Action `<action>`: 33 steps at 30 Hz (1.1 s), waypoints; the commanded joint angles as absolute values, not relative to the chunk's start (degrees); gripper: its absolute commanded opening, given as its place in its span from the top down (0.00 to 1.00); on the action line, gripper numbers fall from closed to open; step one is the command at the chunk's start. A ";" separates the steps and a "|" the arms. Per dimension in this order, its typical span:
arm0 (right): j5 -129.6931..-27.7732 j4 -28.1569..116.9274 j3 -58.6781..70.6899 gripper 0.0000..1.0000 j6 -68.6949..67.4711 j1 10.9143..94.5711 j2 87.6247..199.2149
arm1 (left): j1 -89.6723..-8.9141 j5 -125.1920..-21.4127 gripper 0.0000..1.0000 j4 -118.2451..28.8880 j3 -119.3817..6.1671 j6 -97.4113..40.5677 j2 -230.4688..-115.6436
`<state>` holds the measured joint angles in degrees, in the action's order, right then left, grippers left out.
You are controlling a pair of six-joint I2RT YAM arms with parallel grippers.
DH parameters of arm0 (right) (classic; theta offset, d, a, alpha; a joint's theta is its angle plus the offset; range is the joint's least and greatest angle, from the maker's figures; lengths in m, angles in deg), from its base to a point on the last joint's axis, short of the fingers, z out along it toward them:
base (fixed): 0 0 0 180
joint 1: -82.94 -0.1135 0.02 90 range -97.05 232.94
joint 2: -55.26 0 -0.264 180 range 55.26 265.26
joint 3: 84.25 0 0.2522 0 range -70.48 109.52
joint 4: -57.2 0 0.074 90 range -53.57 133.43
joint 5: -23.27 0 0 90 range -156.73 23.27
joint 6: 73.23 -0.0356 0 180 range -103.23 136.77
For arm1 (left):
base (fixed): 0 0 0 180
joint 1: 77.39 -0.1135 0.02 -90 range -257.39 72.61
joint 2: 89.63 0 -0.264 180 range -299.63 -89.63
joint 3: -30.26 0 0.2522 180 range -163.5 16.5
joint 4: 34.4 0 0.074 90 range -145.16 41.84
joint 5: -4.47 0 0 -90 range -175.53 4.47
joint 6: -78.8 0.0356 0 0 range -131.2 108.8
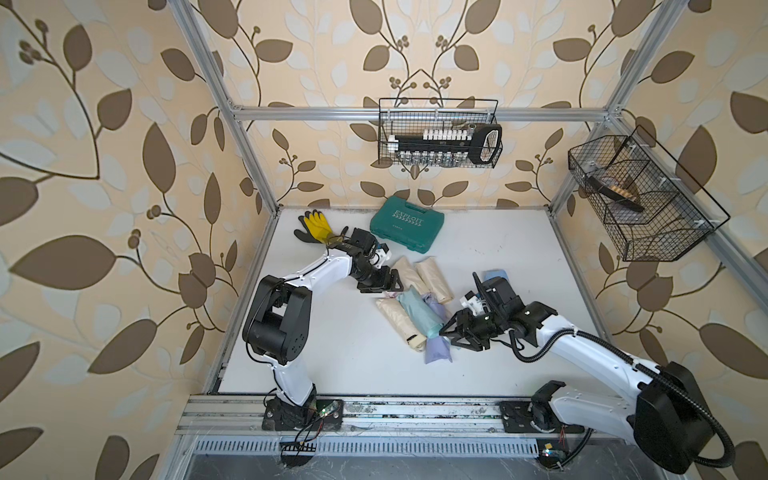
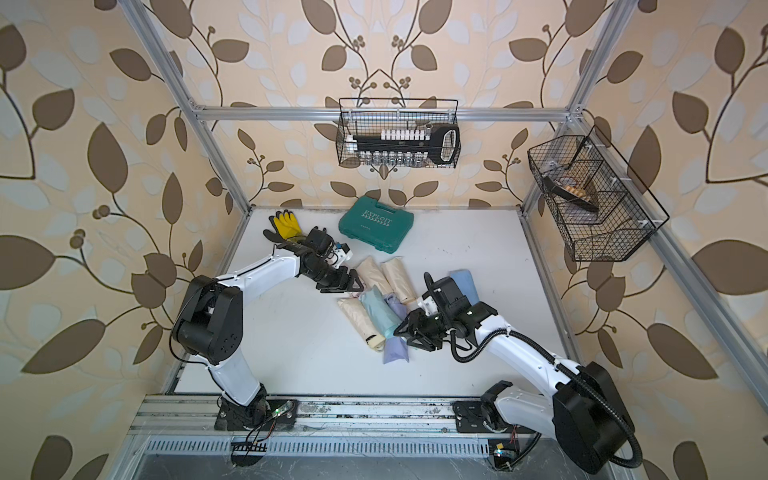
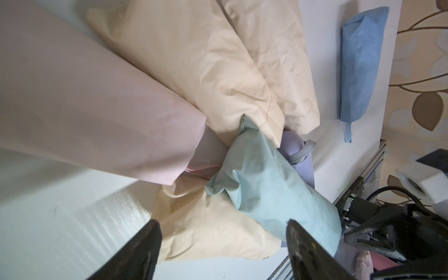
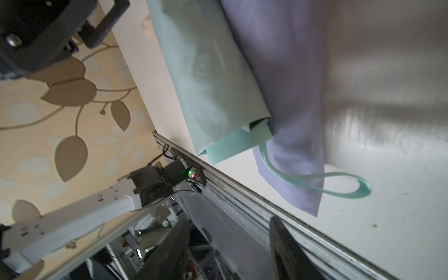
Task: Take umbrellas out of sleeves
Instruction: Place the umbrella at the center of the board, then pick up the umbrella from the center of the board.
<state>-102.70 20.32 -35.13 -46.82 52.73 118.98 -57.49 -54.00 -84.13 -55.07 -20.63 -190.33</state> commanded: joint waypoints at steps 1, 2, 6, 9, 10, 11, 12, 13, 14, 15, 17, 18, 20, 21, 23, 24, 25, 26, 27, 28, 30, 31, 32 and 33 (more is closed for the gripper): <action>-99.84 30.68 -40.80 0.45 -67.22 52.76 112.93 | -57.18 -53.16 0.18 -84.43 -57.71 -21.65 -190.44; -98.25 33.43 -42.82 0.45 -71.15 51.14 111.48 | -57.18 -53.34 0.18 -84.12 -57.98 -21.83 -190.69; -91.37 43.66 -49.11 0.45 -82.02 44.16 110.10 | -57.05 -53.45 0.18 -83.68 -60.50 -22.01 -192.66; -88.31 54.29 -51.80 0.45 -87.39 38.65 115.23 | -56.34 -53.26 0.18 -83.41 -63.53 -22.02 -194.65; -87.33 56.23 -51.65 0.45 -88.05 37.20 116.97 | -55.99 -53.23 0.18 -83.49 -64.54 -21.98 -195.40; -86.22 57.65 -51.29 0.45 -88.53 35.87 118.61 | -55.56 -53.32 0.18 -83.66 -65.71 -21.88 -196.32; -84.74 58.80 -50.98 0.46 -89.07 34.92 119.83 | -55.21 -53.28 0.18 -83.76 -66.80 -21.81 -197.28; -83.12 59.77 -50.84 0.46 -89.49 34.32 120.41 | -54.80 -53.19 0.18 -83.76 -67.50 -21.66 -198.00; -81.95 60.38 -50.51 0.46 -89.54 34.27 120.93 | -54.41 -53.10 0.18 -83.76 -68.23 -21.57 -198.77; -80.84 60.41 -49.98 0.47 -89.41 34.25 121.10 | -54.02 -52.78 0.18 -83.76 -68.74 -21.55 -199.36; -79.09 60.21 -49.17 0.47 -89.64 34.25 121.42 | -53.30 -52.06 0.19 -83.34 -69.20 -21.44 -200.28; -78.83 60.10 -48.66 0.48 -89.51 34.29 121.76 | -52.89 -51.88 0.19 -83.26 -69.35 -21.18 -200.59; -77.98 59.42 -48.04 0.48 -89.19 34.34 122.49 | -52.05 -51.21 0.19 -83.32 -69.58 -20.73 -201.28; -77.82 59.32 -47.83 0.48 -89.14 34.40 123.26 | -51.51 -50.84 0.19 -83.31 -69.59 -20.49 -201.51; -77.46 60.02 -47.99 0.50 -89.13 35.01 124.75 | -50.94 -50.39 0.22 -83.32 -69.17 -20.21 -201.85; -77.33 60.44 -48.22 0.50 -89.00 35.74 125.48 | -50.81 -50.04 0.25 -83.69 -68.83 -20.08 -202.03; -77.16 60.75 -48.40 0.50 -88.95 36.37 125.86 | -50.76 -49.82 0.28 -83.83 -68.62 -19.86 -202.04; -76.75 61.12 -48.77 0.51 -88.76 37.04 125.92 | -50.76 -49.52 0.32 -84.25 -68.19 -19.61 -202.13; -76.35 60.74 -48.71 0.51 -88.11 37.99 125.63 | -50.72 -49.09 0.37 -84.45 -67.58 -19.39 -202.00; -76.40 59.92 -48.56 0.51 -87.25 38.92 125.20 | -50.68 -48.73 0.41 -84.59 -66.87 -19.21 -201.84; -75.68 58.39 -48.08 0.51 -84.99 40.58 123.74 | -50.59 -49.09 0.44 -84.85 -65.16 -18.72 -201.07; -75.96 57.25 -47.50 0.51 -83.68 41.42 123.29 | -50.59 -49.25 0.46 -84.75 -64.19 -18.54 -200.63; -76.21 56.68 -47.06 0.51 -82.40 41.99 122.86 | -50.59 -49.45 0.49 -84.57 -63.28 -18.42 -200.25; -76.26 56.13 -46.91 0.51 -81.78 42.30 122.59 | -50.59 -49.65 0.52 -84.62 -62.54 -18.41 -199.96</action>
<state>-78.50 58.70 -48.86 -85.48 41.08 123.88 -50.74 -50.62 -82.90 -64.62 -19.85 -202.00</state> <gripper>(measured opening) 0.494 0.494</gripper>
